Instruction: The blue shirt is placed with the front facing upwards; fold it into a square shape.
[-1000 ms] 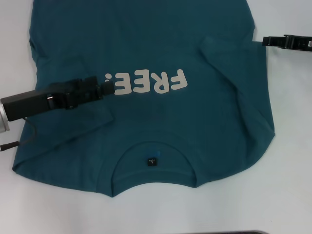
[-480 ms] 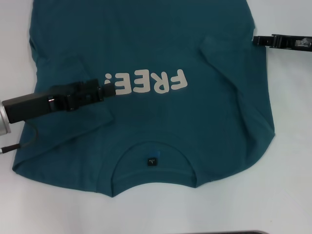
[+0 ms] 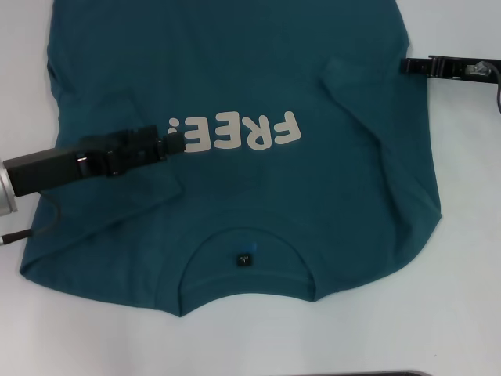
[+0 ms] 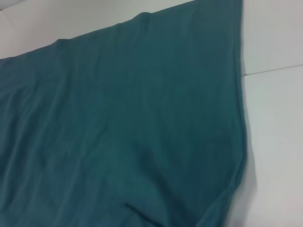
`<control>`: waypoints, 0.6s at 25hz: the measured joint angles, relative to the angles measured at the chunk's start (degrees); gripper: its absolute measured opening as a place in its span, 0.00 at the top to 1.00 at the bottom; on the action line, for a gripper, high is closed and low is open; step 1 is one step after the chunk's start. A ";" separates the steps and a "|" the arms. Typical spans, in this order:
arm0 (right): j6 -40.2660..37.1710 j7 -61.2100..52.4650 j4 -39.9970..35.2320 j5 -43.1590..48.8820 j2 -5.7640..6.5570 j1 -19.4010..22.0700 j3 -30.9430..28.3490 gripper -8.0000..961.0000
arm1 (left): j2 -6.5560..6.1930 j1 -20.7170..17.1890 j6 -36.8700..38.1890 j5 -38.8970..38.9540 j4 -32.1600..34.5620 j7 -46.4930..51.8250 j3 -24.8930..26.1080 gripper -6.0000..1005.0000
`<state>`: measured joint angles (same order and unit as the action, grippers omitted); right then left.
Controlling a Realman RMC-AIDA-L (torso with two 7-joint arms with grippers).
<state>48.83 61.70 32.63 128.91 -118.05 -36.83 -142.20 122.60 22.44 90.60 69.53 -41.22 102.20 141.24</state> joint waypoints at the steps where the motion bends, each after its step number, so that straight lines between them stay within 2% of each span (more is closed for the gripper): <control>1: -0.01 0.00 -0.08 0.00 -0.03 -0.12 0.00 0.39 | 0.00 0.00 -0.08 0.00 0.00 -0.01 0.00 0.13; 15: 0.86 0.06 -0.27 -0.06 -0.47 -0.96 0.00 0.40 | -0.09 -0.03 -0.23 0.00 -0.01 -0.12 0.00 0.13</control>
<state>49.69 61.77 32.36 128.84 -118.52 -37.79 -142.20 122.51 22.41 90.37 69.53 -41.22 102.08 141.24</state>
